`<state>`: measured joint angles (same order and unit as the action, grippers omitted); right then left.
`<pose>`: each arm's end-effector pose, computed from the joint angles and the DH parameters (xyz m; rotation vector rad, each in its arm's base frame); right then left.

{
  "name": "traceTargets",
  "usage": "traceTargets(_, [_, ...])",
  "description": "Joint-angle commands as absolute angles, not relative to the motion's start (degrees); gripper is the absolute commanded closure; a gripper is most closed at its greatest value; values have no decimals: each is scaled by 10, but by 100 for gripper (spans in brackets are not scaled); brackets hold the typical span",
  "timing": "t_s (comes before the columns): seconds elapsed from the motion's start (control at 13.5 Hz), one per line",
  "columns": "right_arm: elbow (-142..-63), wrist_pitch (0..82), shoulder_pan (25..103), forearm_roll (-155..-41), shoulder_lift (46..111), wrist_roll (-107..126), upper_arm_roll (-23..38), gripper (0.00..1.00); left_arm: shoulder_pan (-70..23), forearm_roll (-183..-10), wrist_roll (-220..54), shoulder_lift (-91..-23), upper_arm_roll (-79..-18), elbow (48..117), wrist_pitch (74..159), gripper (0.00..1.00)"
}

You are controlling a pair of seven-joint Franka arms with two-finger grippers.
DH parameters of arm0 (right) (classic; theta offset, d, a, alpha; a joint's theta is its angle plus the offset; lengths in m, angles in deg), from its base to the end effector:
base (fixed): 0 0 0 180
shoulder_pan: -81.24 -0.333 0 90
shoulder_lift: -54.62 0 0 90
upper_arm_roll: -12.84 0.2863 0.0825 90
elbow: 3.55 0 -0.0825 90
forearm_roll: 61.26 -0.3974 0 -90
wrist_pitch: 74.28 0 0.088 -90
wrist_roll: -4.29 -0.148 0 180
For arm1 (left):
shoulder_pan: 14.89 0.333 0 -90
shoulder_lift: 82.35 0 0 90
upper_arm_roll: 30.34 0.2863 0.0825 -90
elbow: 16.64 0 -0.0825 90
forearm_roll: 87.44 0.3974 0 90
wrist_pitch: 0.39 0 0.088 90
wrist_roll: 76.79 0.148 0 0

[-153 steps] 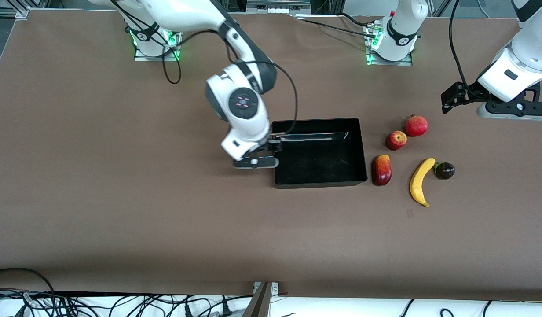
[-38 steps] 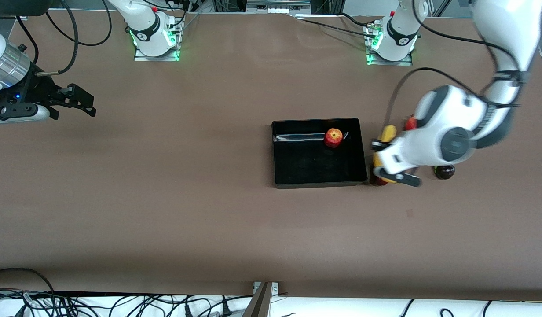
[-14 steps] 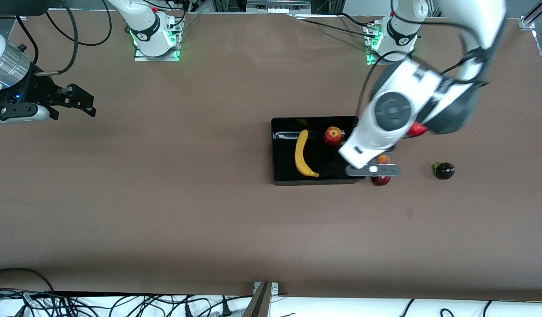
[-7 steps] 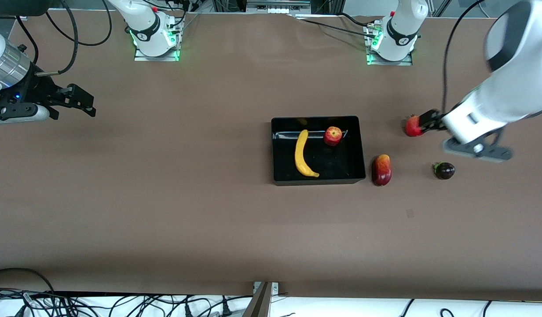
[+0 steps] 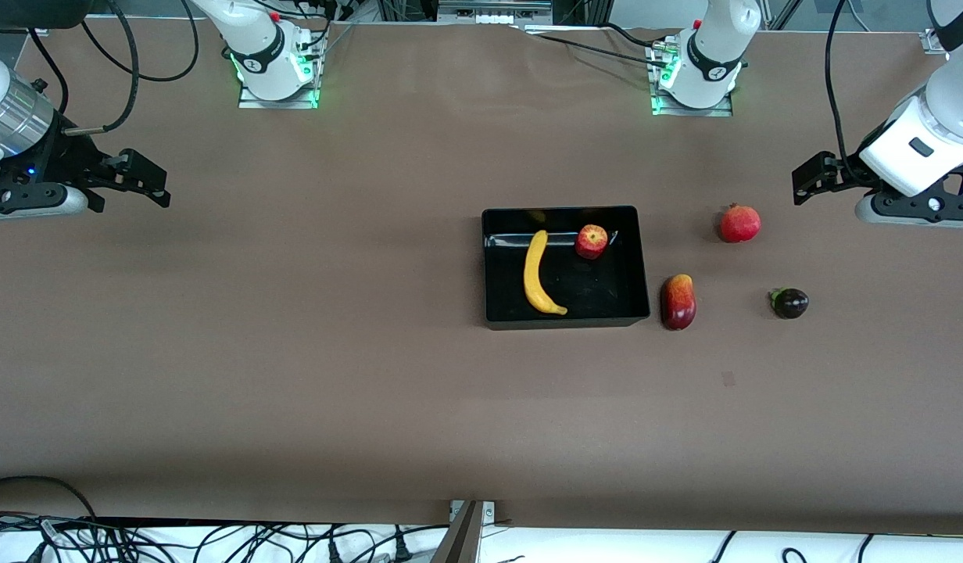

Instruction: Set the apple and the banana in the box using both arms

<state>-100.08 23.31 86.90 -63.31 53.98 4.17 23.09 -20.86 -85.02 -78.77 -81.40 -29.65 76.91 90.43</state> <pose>0.5732 0.0512 0.5161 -3.1044 -0.1147 -0.0436 0.5664 -0.0462 0.5157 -3.0924 0.0921 0.0950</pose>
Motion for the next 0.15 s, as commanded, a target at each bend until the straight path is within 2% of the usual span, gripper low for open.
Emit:
traceTargets(0.0, [-993,231,868,-629,542,39,231,0,-212,-861,-796,-825,-290,785,915,0])
traceTargets(0.07, [-993,231,868,-629,542,39,231,0,-211,-861,-797,-825,-291,785,915,0])
